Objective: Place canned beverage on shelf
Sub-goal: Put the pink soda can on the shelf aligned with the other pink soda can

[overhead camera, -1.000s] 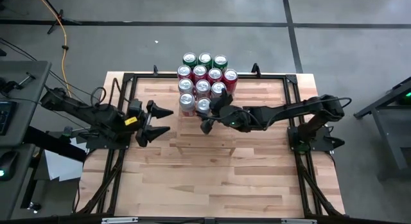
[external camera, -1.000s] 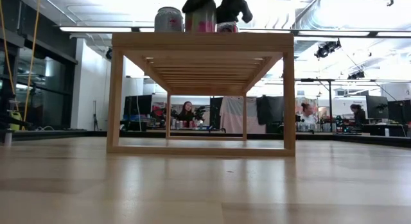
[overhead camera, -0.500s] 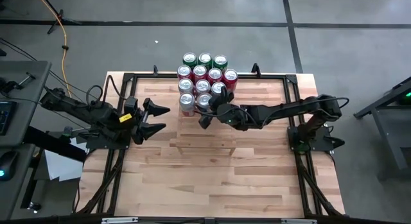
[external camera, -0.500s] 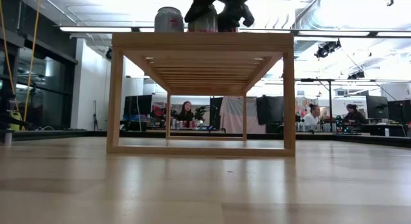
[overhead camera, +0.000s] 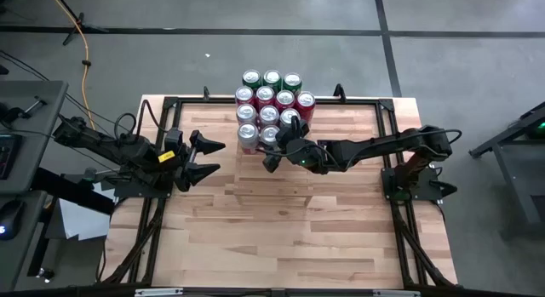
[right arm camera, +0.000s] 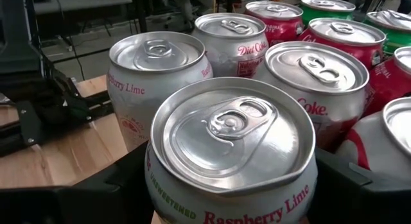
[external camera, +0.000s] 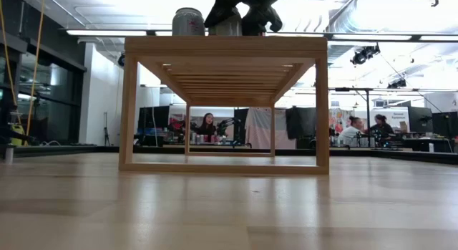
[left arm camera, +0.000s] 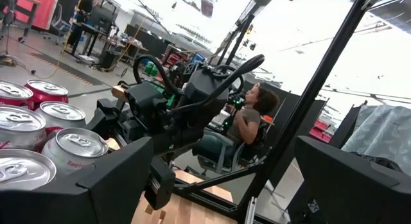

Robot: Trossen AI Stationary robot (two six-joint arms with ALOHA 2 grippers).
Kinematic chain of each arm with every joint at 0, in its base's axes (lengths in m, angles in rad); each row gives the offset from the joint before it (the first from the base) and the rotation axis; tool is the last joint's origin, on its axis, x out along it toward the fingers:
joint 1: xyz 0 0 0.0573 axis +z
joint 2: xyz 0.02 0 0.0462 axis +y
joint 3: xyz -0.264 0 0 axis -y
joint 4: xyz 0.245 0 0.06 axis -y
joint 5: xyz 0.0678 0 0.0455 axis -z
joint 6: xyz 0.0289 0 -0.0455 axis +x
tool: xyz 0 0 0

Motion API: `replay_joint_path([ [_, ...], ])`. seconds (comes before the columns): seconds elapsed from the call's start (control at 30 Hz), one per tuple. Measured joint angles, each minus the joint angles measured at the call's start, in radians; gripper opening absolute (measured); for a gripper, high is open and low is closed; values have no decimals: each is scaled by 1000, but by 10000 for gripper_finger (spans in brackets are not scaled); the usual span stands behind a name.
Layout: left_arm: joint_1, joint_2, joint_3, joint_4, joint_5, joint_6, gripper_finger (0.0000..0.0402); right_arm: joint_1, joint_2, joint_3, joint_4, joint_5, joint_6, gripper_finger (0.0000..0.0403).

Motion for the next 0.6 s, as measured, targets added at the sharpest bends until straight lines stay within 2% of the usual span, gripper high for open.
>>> replay_joint_path([
  [0.6,0,0,0,-3,2,27,369,0,0,0,-3,-31,19,278],
])
